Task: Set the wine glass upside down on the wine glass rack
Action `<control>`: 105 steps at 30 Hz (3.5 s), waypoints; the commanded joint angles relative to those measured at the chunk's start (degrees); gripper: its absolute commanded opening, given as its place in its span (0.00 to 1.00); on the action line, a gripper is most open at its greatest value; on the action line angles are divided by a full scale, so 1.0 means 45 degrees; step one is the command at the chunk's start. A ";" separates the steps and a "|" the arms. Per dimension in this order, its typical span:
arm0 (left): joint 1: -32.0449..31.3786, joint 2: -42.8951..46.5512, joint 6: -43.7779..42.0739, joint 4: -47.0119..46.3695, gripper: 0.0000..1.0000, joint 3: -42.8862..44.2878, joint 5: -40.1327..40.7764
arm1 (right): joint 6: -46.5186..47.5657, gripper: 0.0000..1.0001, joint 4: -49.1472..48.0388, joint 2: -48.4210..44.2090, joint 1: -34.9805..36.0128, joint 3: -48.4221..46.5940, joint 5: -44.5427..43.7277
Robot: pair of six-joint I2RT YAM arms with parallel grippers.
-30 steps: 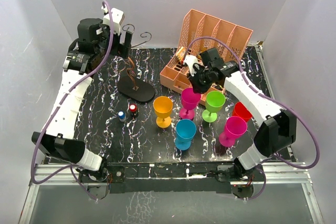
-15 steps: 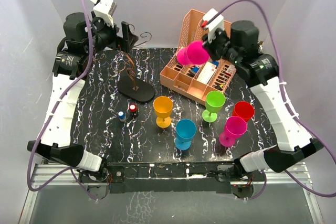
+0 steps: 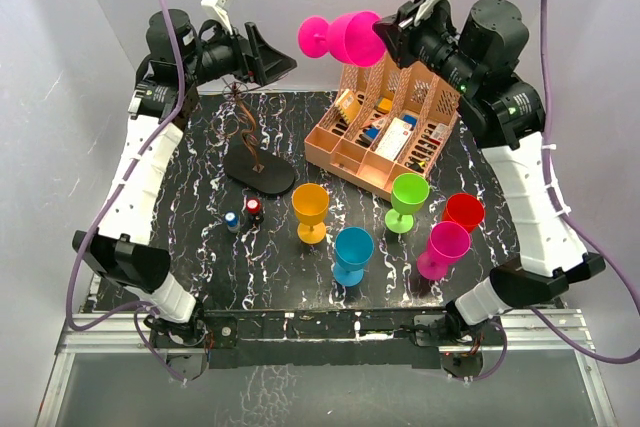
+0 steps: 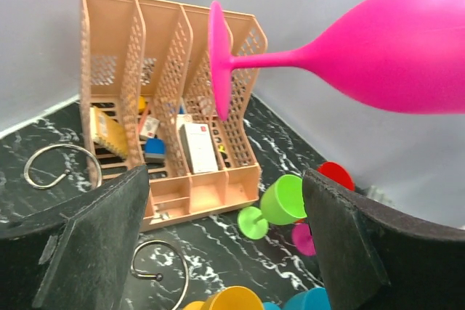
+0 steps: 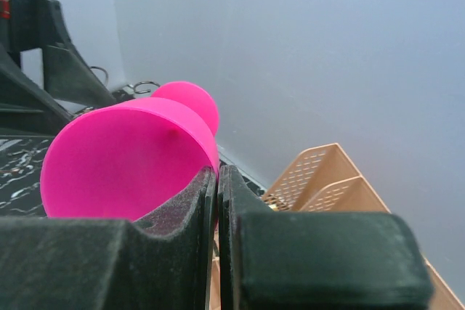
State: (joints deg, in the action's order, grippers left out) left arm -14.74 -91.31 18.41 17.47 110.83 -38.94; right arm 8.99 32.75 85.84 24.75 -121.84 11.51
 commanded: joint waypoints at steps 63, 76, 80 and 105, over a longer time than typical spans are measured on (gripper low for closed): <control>0.0889 0.2555 -0.7736 0.1835 0.00 0.1210 1.1040 | 0.0897 0.98 0.0322 -0.0860 0.0062 0.1191 0.0471; 0.1870 0.2942 -1.3745 -0.1485 0.00 -0.0625 1.7064 | 0.1297 0.98 0.0850 -0.0304 0.0063 0.1276 0.1266; 0.1861 0.1926 -1.4362 -0.2150 0.00 -0.0227 1.7496 | 0.1387 0.98 0.0942 -0.0209 0.0064 0.1309 0.1414; 0.0842 -0.1422 -1.7991 -0.4622 0.00 -0.0753 1.1877 | 0.2079 0.98 0.0835 -0.1201 0.0060 0.3218 0.1190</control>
State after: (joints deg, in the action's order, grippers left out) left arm -9.50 -98.61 -59.07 -1.74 108.71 20.67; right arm 17.15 39.35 83.48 24.77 -108.09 17.47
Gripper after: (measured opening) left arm 0.020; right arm 0.982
